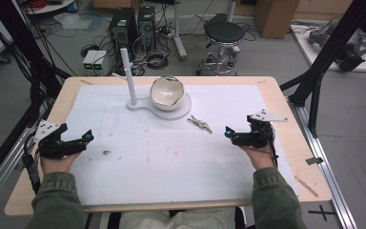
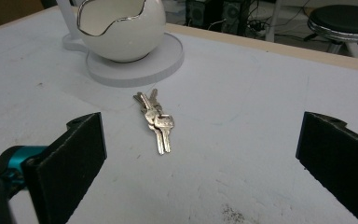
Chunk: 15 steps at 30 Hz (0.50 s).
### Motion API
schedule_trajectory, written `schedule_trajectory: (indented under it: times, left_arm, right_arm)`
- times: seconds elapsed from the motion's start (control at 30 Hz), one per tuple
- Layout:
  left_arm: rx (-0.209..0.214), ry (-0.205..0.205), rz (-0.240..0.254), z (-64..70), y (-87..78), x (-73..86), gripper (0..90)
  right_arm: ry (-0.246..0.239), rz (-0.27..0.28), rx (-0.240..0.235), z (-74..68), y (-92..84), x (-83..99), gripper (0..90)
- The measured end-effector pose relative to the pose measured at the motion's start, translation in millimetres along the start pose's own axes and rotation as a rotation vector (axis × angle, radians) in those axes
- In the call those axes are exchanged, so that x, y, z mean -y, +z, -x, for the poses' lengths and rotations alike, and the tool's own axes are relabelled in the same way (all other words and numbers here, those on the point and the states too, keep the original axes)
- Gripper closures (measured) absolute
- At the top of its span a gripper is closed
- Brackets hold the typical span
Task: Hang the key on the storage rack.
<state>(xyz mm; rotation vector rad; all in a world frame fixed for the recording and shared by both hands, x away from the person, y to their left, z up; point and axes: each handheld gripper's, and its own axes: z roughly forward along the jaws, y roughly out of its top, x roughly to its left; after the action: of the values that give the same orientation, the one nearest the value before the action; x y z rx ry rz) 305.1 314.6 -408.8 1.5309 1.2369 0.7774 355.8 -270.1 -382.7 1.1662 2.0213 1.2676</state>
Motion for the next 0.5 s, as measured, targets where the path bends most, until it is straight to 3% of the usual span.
schedule_trajectory:
  times: [0.17, 0.5]
  left_arm:
    - [-0.005, -0.003, -0.001, -0.8, -0.4, -0.1, 1.7]
    - [-0.011, -0.004, 0.004, -1.2, -0.4, 0.0, 1.7]
  right_arm:
    - [0.001, -0.042, -0.016, 0.4, 10.2, -5.6, 0.6]
    - [-0.018, -0.063, -0.027, -0.9, 24.0, -19.9, 0.5]
